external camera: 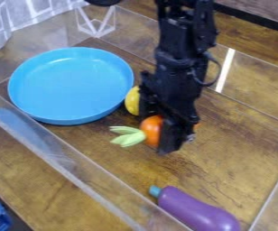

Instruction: Put the carrot on the blue tray

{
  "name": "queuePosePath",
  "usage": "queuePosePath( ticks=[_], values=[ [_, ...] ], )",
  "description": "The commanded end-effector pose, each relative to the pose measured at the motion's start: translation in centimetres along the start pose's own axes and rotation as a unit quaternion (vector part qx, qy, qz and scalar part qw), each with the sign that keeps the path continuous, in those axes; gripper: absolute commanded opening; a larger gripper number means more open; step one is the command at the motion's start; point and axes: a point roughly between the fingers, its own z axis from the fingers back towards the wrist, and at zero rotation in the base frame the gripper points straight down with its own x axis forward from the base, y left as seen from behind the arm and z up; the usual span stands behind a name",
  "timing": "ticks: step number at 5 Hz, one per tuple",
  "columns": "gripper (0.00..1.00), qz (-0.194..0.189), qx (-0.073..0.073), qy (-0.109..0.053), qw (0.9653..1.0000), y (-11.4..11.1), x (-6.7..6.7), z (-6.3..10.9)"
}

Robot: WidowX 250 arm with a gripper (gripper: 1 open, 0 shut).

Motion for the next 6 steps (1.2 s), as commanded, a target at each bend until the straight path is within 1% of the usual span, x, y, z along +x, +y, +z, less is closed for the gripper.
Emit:
queuePosePath(
  ticks=[1, 2, 3, 4, 5, 6],
  values=[
    [0.00, -0.017, 0.002, -0.026, 0.9995, 0.0, 1.9, 1.0],
    [0.00, -0.024, -0.003, -0.023, 0.9994, 0.0, 2.7, 0.5],
    [0.00, 0.009, -0.008, -0.021, 0.9997, -0.6, 3.2, -1.0],
    [0.00, 0.050, -0.009, -0.013, 0.9986, -1.1, 3.7, -1.5],
    [0.00, 0.029, -0.009, -0.007, 0.9995, -0.9, 3.4, -1.9],
    [0.00, 0.039, -0.005, -0.010, 0.9992, -0.3, 3.5, -1.8]
  ],
)
